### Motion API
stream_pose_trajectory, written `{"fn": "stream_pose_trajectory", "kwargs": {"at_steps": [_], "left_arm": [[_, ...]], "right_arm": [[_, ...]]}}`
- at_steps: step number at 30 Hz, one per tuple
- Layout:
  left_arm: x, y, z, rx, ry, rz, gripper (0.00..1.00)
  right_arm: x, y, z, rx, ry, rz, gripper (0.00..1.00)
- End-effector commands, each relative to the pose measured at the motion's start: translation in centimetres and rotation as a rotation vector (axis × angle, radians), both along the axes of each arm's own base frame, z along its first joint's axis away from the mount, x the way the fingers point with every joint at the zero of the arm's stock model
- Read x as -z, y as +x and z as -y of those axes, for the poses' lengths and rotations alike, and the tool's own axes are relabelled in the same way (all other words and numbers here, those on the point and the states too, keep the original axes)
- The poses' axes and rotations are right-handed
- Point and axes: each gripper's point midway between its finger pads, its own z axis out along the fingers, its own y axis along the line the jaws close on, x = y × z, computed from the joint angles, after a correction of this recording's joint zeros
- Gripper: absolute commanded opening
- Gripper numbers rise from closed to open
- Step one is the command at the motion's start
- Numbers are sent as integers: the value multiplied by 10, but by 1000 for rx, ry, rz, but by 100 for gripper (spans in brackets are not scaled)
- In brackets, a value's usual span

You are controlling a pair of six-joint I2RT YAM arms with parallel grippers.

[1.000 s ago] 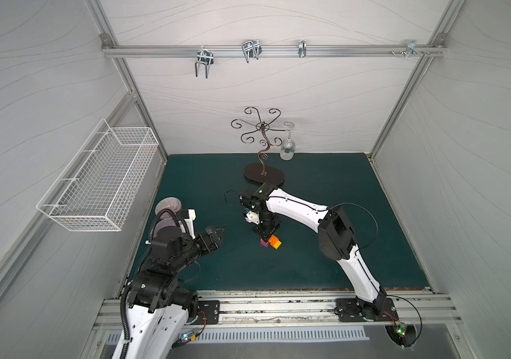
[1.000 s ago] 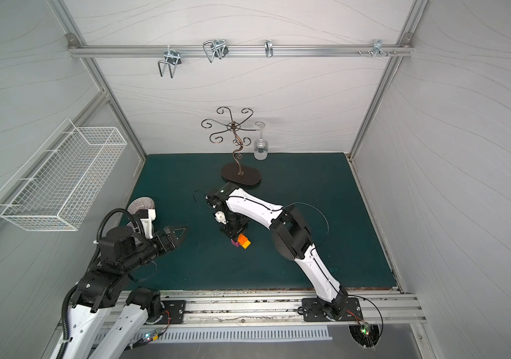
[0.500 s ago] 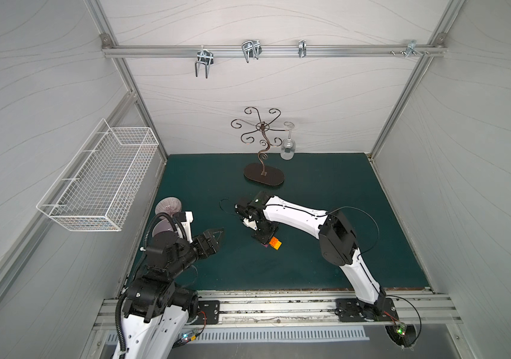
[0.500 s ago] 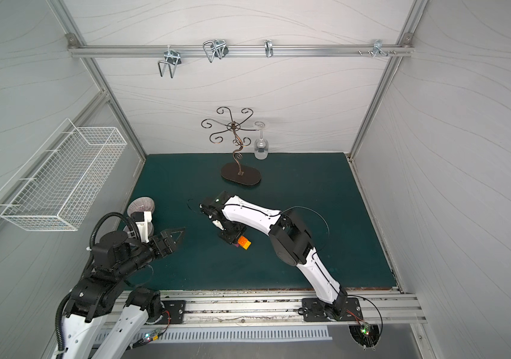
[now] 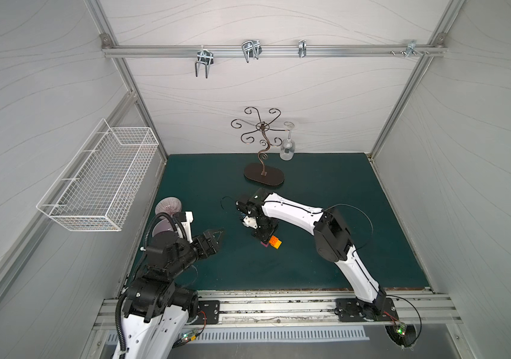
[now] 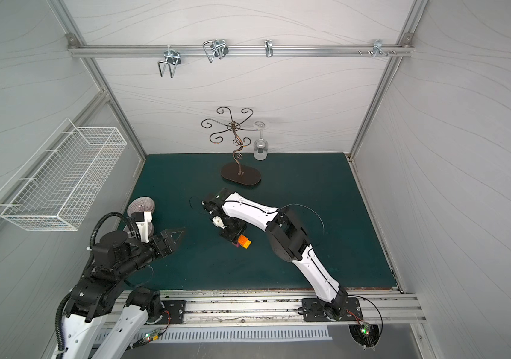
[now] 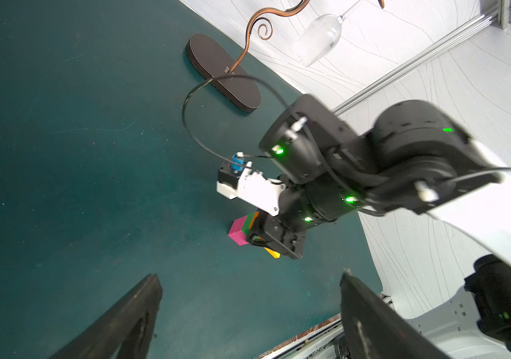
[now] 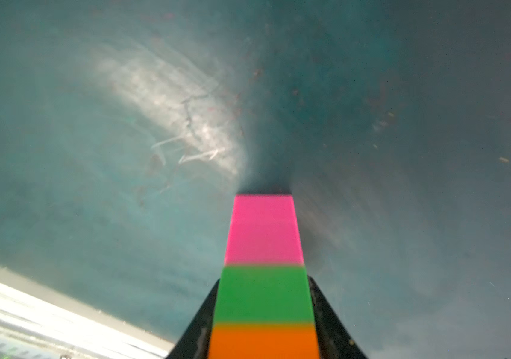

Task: Assemble the letter r with lego
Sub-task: Assemble the lego brick with the lego brick, then adjust the lego brick at the center of the board.

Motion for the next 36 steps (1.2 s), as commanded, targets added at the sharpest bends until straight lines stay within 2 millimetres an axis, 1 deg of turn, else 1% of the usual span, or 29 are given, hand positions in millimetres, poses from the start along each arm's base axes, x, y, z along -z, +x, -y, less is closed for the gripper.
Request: {"fn": "stream_pose_trajectory", "kwargs": {"at_steps": [1,3,6,10,13,16,20,23,25,27,28,30,32,34,36], "left_arm": [[-6,2,2,15,2,30,93],[-7,2,2,16,2,31,93],[-6,2,3,16,3,28,93],[-5,3,3,17,4,26,93],[-4,3,3,19,4,23,93],[-4,3,4,20,2,21,93],[-4,3,4,21,4,21,93],[-4,3,4,20,4,21,93],[-2,3,4,22,5,15,93],[-2,4,5,24,6,10,93],[-2,4,5,27,7,7,93],[-1,5,6,28,7,2,93],[0,5,6,29,7,0,93],[0,5,6,31,9,1,93],[0,6,6,29,12,-1,93]], "right_arm": [[16,-11,12,-15,-52,-80,43],[13,-12,11,-7,-40,-83,46],[4,-10,8,-1,-14,-69,53],[-20,-3,1,6,43,-32,61],[-39,5,-6,12,90,-1,65],[-53,14,-9,16,119,22,69],[-71,23,-6,17,131,57,71],[-90,30,0,37,159,103,71],[-107,36,8,70,192,139,71],[-124,40,21,114,230,176,70],[-134,41,28,145,260,194,67],[-150,39,41,205,331,224,60],[-157,27,50,254,400,217,48],[-154,5,53,274,452,170,36],[-146,-18,50,278,466,102,31]]}}
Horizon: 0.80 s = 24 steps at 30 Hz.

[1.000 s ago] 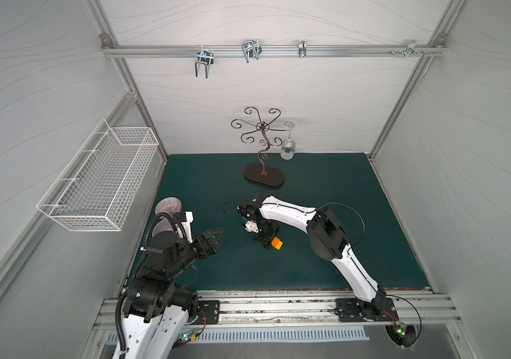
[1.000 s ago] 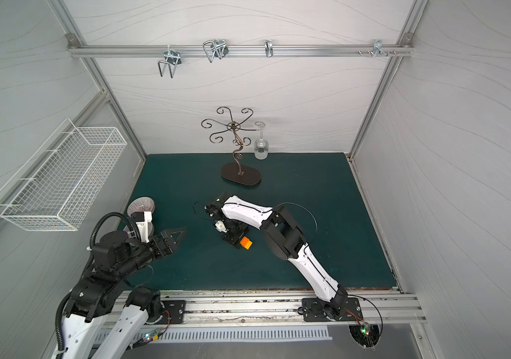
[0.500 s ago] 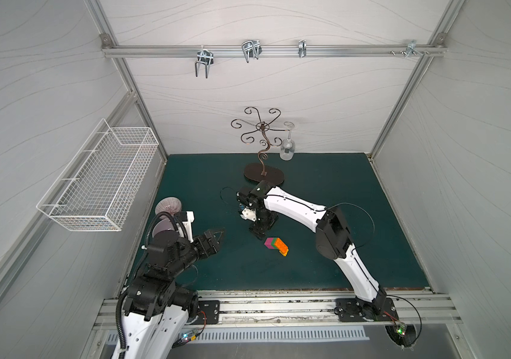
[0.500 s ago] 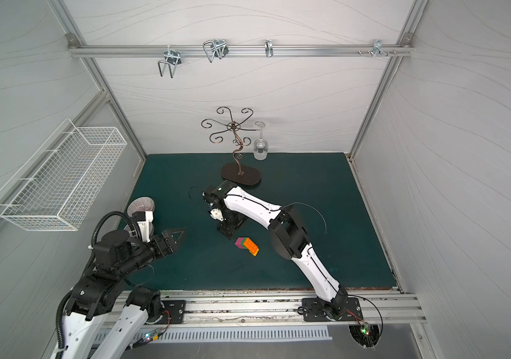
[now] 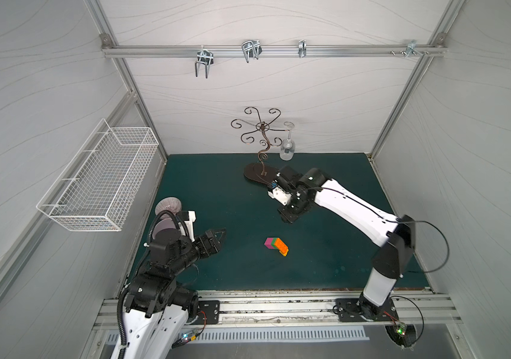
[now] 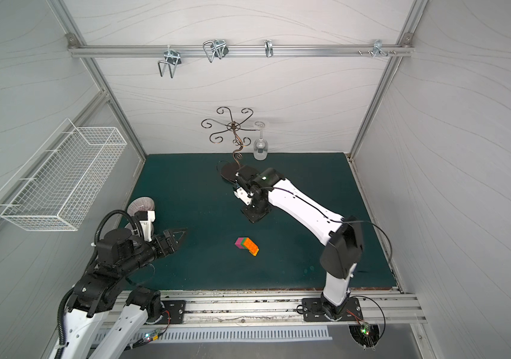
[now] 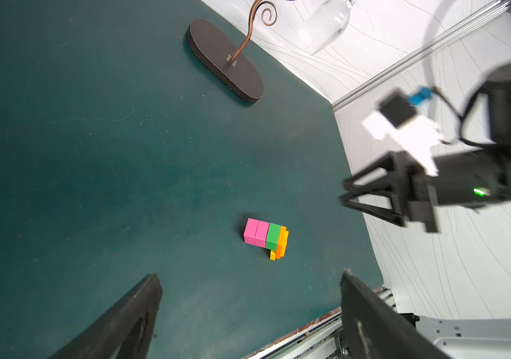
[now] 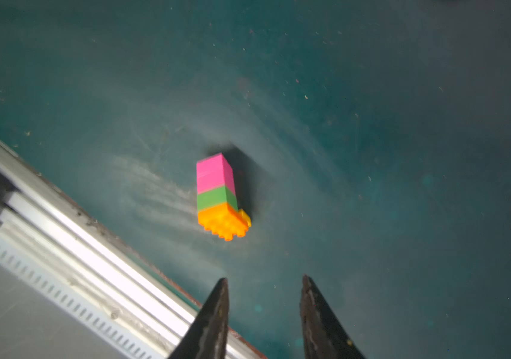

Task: Assemble the letter r with lego
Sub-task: Adjust the lego brick at the center of the board.

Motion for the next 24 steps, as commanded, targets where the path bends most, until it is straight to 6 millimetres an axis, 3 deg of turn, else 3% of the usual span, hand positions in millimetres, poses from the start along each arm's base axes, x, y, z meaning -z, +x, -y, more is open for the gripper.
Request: {"fn": "stream_pose_trajectory", "kwargs": {"at_steps": [1,3,6,12,16,24], "left_arm": [[-6,4,1,10,5,34,93],[-7,4,1,9,6,37,93],[-7,3,1,7,8,36,93],[-8,0,-1,-5,7,44,93],[-8,-1,-1,-7,10,44,93],[-7,-3,-2,-11,18,38,93]], "right_arm": [[21,-40,-23,-13,85,-121,30],[35,-64,-32,-44,97,-173,28],[58,-83,-40,-54,92,-231,28],[100,-97,-47,-95,-25,-283,27],[116,-87,-49,-118,-94,-263,28],[130,-37,-37,-79,-154,-240,30]]}}
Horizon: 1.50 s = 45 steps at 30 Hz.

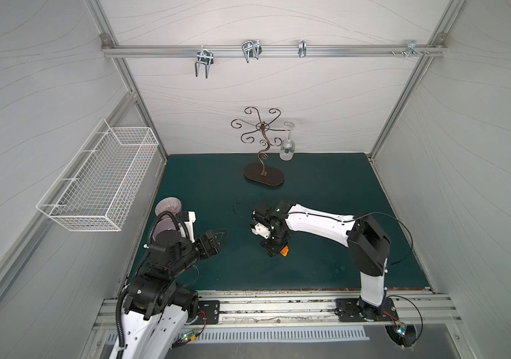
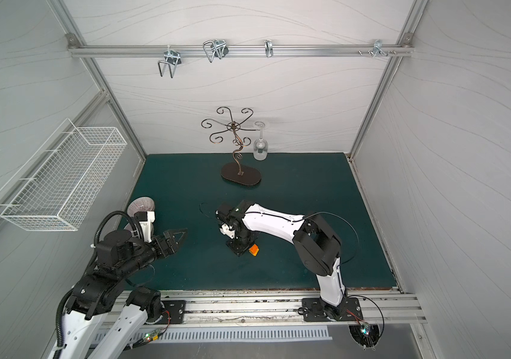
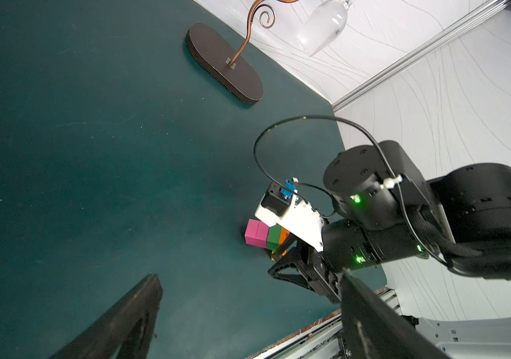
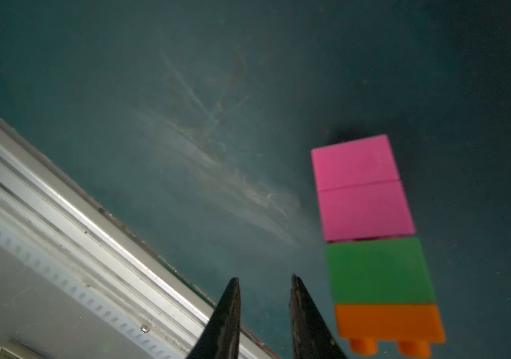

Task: Assemble the letter r with lego
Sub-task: Adjust the lego brick at the center of the board, then move the lego brick at the center of the board.

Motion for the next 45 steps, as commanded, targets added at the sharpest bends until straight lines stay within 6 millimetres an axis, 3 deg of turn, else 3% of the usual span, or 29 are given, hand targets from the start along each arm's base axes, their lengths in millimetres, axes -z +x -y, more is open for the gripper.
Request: {"fn": "stream_pose_trajectory", "kwargs": {"at_steps": [1,9,15,19,23,27,29,32,35,40,42,45], "left_arm": [[-5,-1,-2,-11,6,20,93],[-2,2,-1,-6,17,11,93],[-1,3,-2,-10,21,9,93],[1,7,-2,-9,43,4,93],[2,15,-1,9,98,-6,92],[-8,37,-4,-7,154,24,93],[-11,49,-2,-6,171,27,93],[-6,66,3,-10,170,-44,92],[14,78,14,-12,112,-178,87],[65,83,48,1,9,-424,68],[81,82,67,31,29,-477,63],[103,88,89,36,24,-539,47]], "right_arm": [[-2,27,18,16,-38,14,30],[-15,74,44,64,-1,-8,31],[-34,89,60,134,72,13,33],[-60,113,78,247,208,107,37],[-100,138,106,317,351,272,40],[-144,160,143,454,509,411,47],[-154,164,154,512,580,413,49],[-145,164,158,560,573,330,48],[-117,161,151,615,540,172,37],[-62,151,134,715,538,-85,17],[-44,143,129,717,515,-131,11],[-20,133,117,679,455,-175,4]]}}
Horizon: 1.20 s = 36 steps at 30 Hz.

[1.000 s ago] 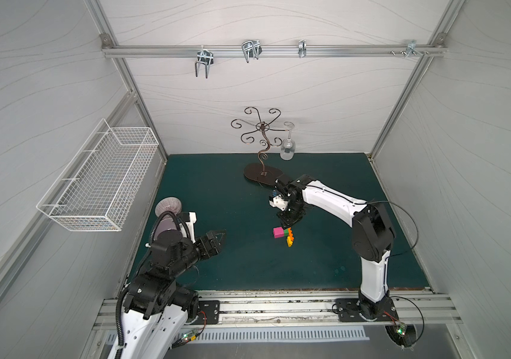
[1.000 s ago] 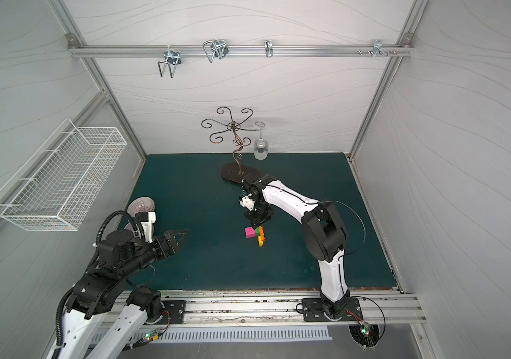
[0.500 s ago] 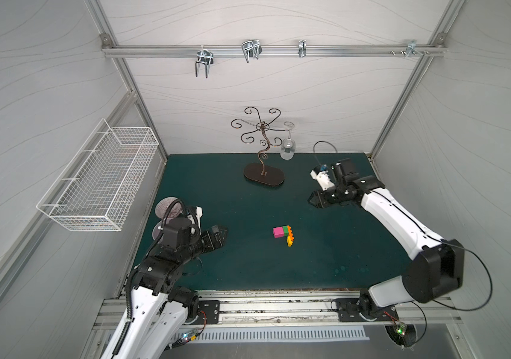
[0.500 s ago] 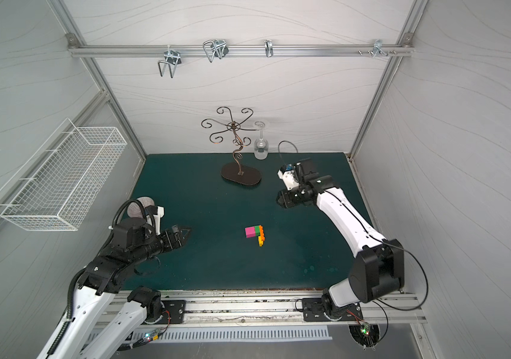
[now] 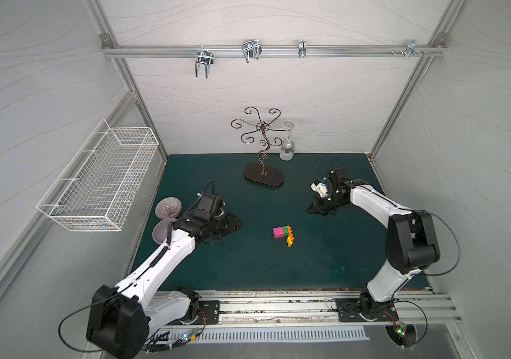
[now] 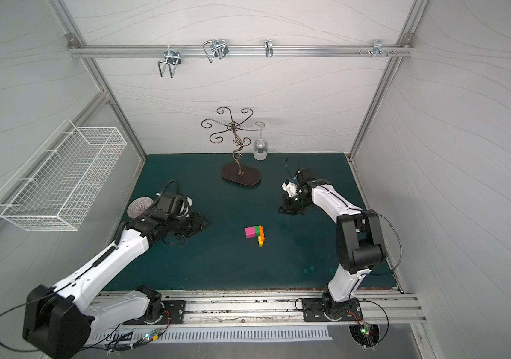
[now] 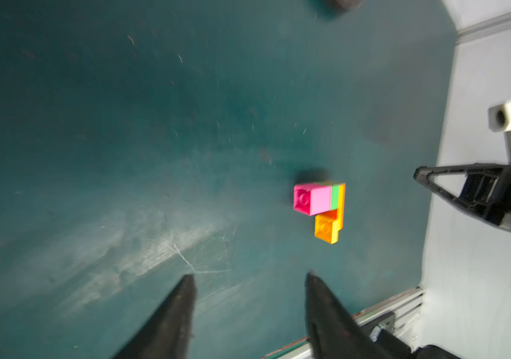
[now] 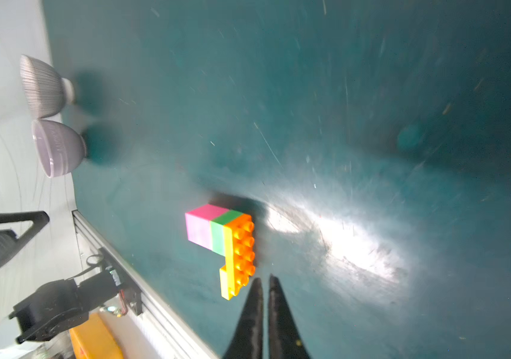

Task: Assemble the letter r with lego
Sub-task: Move the lego brick at the center of the board.

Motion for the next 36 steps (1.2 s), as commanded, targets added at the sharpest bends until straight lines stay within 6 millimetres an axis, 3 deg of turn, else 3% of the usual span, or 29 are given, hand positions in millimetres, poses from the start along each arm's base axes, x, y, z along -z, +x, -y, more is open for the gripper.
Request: {"fn": "stream_pose_trajectory", "kwargs": {"at_steps": [1,6,13,24,36], "left_arm": [[8,17,26,-49,-74,-25,41],[32,42,47,-57,-82,-93,19],[64,61,74,-54,-107,-169,5],[88,72,119,-42,-170,-217,0],[85,78,144,-9,-173,-230,0]], "right_arm": [[11,-13,-22,-51,15,-58,2],[38,-25,-39,-127,-65,-107,0],[64,-36,-49,-171,-132,-117,0],[70,-41,-48,-198,-176,-99,0],[65,-43,-64,-265,-209,-70,0]]}}
